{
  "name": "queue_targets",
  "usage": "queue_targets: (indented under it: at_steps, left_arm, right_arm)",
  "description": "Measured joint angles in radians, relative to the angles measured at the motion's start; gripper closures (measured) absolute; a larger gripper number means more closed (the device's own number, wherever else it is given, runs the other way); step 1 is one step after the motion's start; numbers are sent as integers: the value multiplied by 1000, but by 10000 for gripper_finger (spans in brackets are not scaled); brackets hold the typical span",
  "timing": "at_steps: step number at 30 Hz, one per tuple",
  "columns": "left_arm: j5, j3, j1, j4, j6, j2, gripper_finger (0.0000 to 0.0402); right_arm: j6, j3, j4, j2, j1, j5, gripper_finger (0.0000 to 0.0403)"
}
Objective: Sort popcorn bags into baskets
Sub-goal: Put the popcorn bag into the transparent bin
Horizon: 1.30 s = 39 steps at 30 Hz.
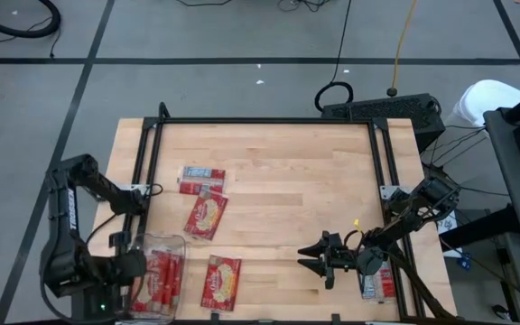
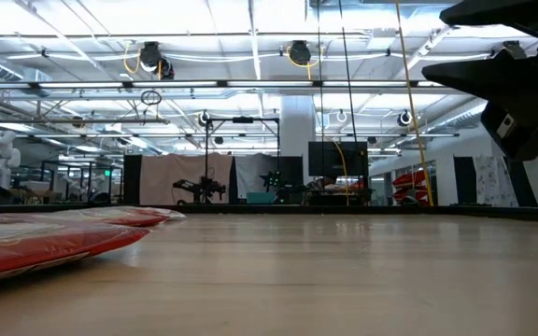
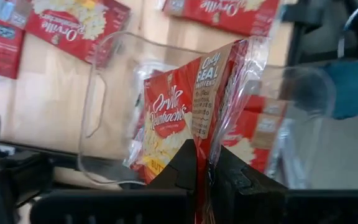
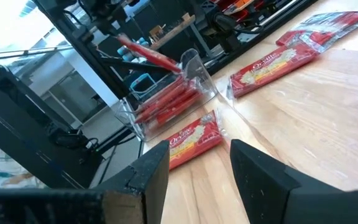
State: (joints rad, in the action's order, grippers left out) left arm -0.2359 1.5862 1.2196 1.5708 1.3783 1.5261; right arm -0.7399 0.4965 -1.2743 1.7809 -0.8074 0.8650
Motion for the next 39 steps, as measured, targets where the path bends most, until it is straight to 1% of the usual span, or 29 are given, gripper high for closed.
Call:
queue_targets:
  at_steps: [4,8,15,22,31,34,37,39]
  left_arm:
    - [19,-46,0,-2,-2,5,381]
    - [27,-76,7,-4,19,5,372]
    - [33,-81,38,-88,15,5,348]
    - [37,-80,81,-166,18,5,345]
    - [33,-85,105,-200,53,5,338]
    - [30,-116,105,-238,57,5,314]
    - [30,-163,103,-244,70,5,275]
    - [52,-195,103,-264,83,6,249]
  right_arm:
    - [0,0,0,0,0,0,238]
    - [-4,0,0,0,0,0,238]
    - [-5,0,0,0,0,0,238]
    - [-6,0,0,0,0,-1,238]
    - [0,0,0,0,0,-1,238]
    - [0,0,1,0,0,-1,238]
    - [0,0,8,0,0,-2,238]
    - [0,-1,9,0,0,-2,238]
